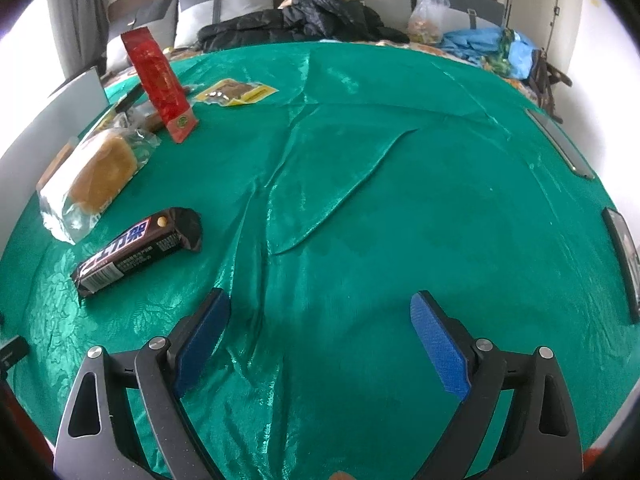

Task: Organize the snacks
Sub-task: 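Grasp the bagged bread loaf with the left tool while the right tool approaches the Snickers bar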

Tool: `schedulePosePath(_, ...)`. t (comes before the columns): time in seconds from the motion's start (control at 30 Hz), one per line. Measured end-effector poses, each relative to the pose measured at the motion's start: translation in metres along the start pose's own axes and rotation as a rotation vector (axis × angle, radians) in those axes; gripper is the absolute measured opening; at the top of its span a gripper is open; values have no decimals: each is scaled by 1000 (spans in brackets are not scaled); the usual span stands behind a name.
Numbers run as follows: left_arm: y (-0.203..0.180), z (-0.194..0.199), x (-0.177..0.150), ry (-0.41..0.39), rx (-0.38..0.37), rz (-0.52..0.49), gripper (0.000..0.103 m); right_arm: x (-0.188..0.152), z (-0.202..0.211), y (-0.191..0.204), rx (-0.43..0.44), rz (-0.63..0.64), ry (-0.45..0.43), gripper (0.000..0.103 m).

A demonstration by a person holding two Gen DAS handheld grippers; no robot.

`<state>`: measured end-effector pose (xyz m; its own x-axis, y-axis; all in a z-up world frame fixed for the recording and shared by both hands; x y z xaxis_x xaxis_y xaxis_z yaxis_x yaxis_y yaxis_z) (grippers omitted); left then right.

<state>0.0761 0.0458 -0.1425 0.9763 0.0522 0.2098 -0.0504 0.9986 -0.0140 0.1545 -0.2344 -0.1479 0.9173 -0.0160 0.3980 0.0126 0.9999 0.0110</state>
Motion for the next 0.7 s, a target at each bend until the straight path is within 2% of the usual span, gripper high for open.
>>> schedulePosePath(0.07, -5, 7, 2, -2, -42, -3, 103, 0, 0, 0, -1, 1, -2, 94)
schedulePosePath(0.1, -11, 14, 5, -21, -77, -20, 103, 0, 0, 0, -1, 2, -4, 94)
schedulePosePath(0.2, -30, 31, 19, -49, -122, -92, 103, 0, 0, 1, -2, 5, -13, 94)
schedulePosePath(0.33, -54, 47, 47, -83, -120, -205, 103, -1, 0, 0, -2, 9, -23, 94)
schedulePosePath(0.43, -68, 50, 81, -79, -111, -232, 103, -1, 1, 0, -2, 10, -23, 94)
schedulePosePath(0.57, -79, 40, 127, -12, -193, -176, 103, -1, 1, -1, -2, -1, -36, 94)
schedulePosePath(0.63, -89, 30, 139, 37, -244, -162, 103, -1, 1, -1, -2, -1, -38, 94)
schedulePosePath(0.7, -94, 17, 152, 84, -241, -160, 103, -1, 1, -1, -2, -1, -39, 94)
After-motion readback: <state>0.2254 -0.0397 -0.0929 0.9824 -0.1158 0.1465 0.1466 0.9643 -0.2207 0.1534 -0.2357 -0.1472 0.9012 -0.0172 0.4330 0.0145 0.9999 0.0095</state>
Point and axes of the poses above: each gripper's, at about its wrist camera, not at the fingertips, and z roughly against the way its jaws point, y to its left, x to its top, the point moved 7 cm from there along -z, roughly the way its jaws point, and after that the axes turned 14 degrees about y, right-handed, at the moved point
